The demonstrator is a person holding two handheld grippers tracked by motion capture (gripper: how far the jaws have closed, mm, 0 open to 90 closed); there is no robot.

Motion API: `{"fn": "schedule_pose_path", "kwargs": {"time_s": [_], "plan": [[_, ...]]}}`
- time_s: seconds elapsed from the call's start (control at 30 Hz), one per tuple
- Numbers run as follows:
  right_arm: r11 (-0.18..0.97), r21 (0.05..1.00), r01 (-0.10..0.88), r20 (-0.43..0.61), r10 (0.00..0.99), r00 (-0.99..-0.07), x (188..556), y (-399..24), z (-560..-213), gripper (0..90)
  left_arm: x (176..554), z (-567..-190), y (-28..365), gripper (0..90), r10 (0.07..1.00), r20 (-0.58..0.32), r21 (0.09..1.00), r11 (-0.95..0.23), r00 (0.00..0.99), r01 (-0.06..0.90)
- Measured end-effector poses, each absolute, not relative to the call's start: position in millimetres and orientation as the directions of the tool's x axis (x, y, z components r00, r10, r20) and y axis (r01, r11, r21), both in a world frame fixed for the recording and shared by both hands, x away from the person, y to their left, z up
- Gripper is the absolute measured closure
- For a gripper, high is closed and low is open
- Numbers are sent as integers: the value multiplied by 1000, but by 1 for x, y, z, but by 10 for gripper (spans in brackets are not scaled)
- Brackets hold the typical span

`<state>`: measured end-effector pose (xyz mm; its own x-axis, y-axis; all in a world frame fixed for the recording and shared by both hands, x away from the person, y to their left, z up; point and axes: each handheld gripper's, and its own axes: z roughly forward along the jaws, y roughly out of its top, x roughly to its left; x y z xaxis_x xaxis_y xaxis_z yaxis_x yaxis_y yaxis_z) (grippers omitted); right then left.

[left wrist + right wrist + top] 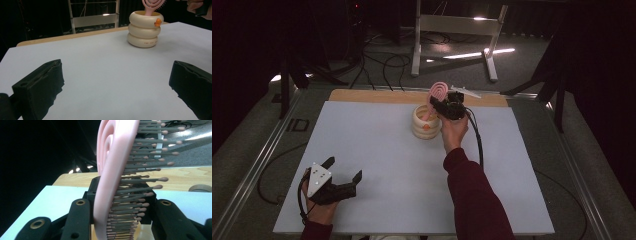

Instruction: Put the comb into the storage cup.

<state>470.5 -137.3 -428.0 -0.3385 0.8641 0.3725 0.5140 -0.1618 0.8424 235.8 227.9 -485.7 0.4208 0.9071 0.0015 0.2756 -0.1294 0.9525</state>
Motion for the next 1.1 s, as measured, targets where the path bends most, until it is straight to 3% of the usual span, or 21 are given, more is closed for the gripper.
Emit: {"fn": "schedule_pose_path", "kwargs": {"time_s": [1.1], "plan": [[-191,834,518,402,853,-333,473,-139,-435,634,235,-486,228,2,908,2,951,-130,419,279]]}}
